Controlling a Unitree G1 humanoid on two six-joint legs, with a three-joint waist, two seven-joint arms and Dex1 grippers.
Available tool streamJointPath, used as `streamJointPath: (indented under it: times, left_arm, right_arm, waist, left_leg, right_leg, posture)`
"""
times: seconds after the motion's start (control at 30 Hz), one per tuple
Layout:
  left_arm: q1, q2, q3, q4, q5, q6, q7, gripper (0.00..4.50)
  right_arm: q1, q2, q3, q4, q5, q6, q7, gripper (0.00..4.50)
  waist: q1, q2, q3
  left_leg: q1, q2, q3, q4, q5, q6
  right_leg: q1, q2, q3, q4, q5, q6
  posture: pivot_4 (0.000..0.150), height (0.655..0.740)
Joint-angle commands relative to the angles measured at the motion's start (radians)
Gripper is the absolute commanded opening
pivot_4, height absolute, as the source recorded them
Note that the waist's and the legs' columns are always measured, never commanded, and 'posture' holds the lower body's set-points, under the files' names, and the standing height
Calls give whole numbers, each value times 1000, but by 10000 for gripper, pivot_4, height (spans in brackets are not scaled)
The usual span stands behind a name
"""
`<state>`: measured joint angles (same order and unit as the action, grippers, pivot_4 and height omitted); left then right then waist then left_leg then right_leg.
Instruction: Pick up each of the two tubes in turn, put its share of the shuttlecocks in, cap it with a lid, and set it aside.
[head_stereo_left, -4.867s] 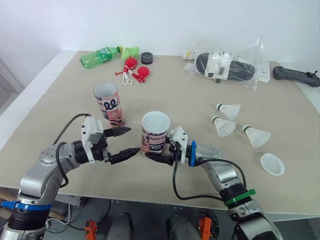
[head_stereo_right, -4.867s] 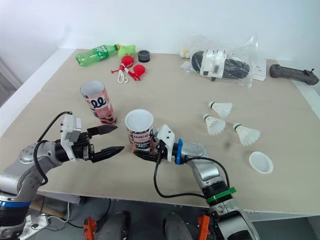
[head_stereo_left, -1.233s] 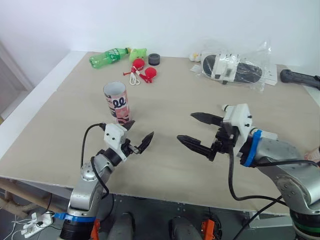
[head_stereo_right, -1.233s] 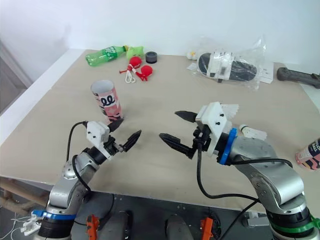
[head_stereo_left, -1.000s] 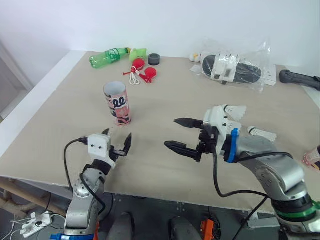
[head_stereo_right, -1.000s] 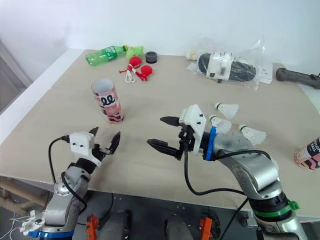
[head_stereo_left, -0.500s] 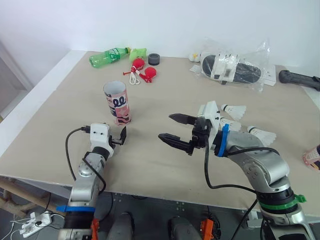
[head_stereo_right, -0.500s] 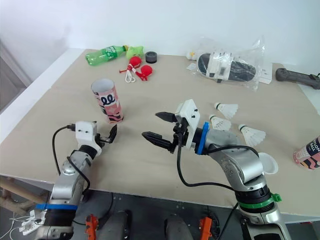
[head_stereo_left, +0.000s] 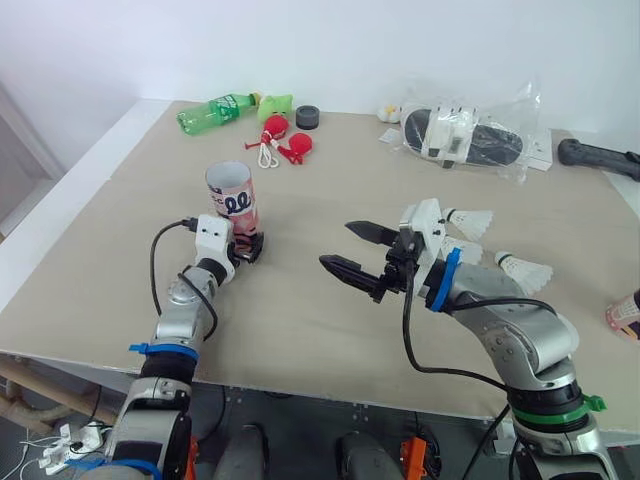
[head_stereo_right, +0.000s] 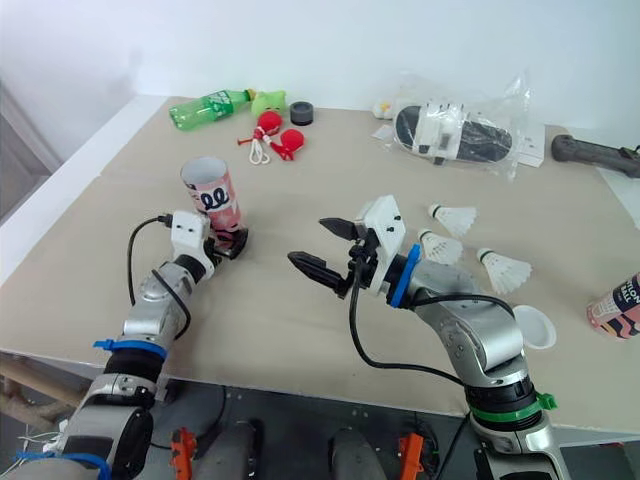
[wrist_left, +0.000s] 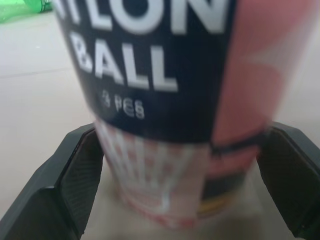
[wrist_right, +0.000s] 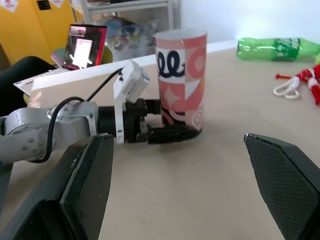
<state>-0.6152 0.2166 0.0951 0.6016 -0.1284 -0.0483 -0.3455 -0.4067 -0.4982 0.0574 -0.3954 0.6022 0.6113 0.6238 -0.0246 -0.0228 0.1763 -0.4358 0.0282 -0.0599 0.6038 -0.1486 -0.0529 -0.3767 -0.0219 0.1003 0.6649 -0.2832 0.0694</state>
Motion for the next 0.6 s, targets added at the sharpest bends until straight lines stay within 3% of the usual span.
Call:
streamJointPath:
  times: [0.03,0.23,0.4,0.6]
  left_arm:
    - [-64,10,15,103,-1,-71,-22,45000]
    - [-134,7,25,235,-10,-135,-43,45000]
    - [-146,6,31,276,-15,-148,-52,31129]
    - [-128,45,4,229,15,-168,-100,30735]
  right_arm:
    - [-3,6,-33,-60,9,-3,-15,44612]
    - [5,5,-36,-79,12,5,-31,44612]
    - [12,1,-45,-95,18,17,-37,45000]
    - [45,-8,-115,-134,54,49,-70,45000]
  waist:
    - [0,0,0]
    - [0,0,0]
    - [0,0,0]
    - [0,0,0]
  left_leg:
    - [0,0,0,0,0,0]
    - [-1,0,0,0,0,0]
    - [-1,0,0,0,0,0]
    - [-1,0,-1,0,0,0]
  right_leg:
    - [0,0,0,0,0,0]
    - [0,0,0,0,0,0]
    - [0,0,0,0,0,0]
    - [0,0,-1,0,0,0]
  posture:
    - [1500,7400]
    - [1500,7400]
    - [1500,7400]
    - [1500,7400]
